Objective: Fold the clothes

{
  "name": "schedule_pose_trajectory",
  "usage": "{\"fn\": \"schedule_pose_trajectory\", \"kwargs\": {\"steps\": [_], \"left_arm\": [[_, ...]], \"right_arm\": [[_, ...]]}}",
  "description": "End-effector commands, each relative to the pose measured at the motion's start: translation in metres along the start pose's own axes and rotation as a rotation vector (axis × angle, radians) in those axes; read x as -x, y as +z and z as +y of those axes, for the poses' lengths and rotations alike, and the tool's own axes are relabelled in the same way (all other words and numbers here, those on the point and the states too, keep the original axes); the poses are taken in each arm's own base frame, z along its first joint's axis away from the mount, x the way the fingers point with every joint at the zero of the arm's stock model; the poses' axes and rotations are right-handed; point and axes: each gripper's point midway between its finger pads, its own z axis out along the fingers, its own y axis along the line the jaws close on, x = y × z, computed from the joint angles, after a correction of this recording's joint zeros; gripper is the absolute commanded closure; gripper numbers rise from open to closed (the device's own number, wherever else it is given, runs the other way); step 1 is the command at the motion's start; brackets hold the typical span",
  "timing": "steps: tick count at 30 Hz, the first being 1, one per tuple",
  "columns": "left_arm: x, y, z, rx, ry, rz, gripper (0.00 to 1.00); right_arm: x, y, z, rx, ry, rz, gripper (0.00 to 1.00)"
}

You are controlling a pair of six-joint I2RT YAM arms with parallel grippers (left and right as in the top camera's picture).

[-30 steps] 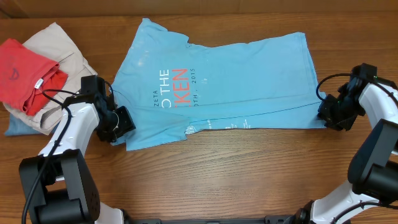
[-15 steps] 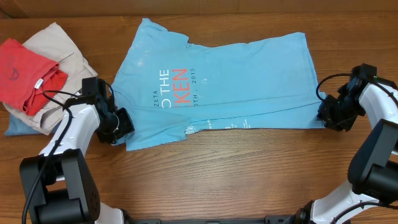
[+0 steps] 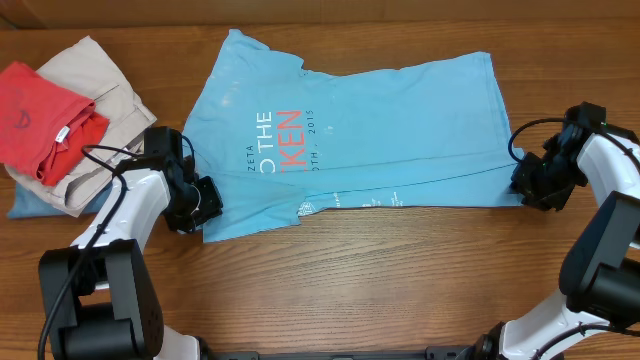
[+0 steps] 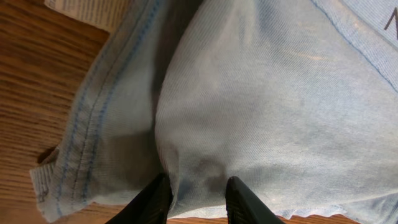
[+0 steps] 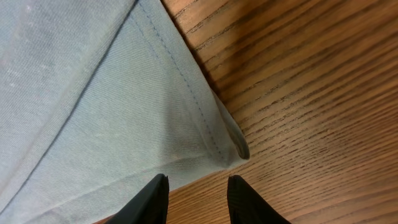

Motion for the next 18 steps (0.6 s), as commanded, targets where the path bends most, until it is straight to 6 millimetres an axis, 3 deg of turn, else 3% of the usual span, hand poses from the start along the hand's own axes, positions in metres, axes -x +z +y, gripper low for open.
{"fn": "schedule_pose_trajectory", "kwargs": {"steps": [1, 7, 13, 18], "left_arm": [[-0.004, 0.005, 0.01, 0.052, -0.009, 0.009, 0.65], [-0.008, 0.009, 0.018, 0.086, -0.028, 0.012, 0.66], [-0.013, 0.015, 0.02, 0.086, -0.034, 0.014, 0.81], [-0.006, 0.015, 0.003, -0.004, -0.027, -0.001, 0.87]], "right_arm": [[0.0, 0.001, -0.003, -0.011, -0.002, 0.001, 0.66], [-0.001, 0.001, -0.004, -0.019, -0.001, 0.003, 0.66], [-0.002, 0.001, -0.004, -0.02, -0.001, 0.007, 0.66], [-0.003, 0.001, -0.004, -0.02, -0.001, 0.009, 0.66]]}}
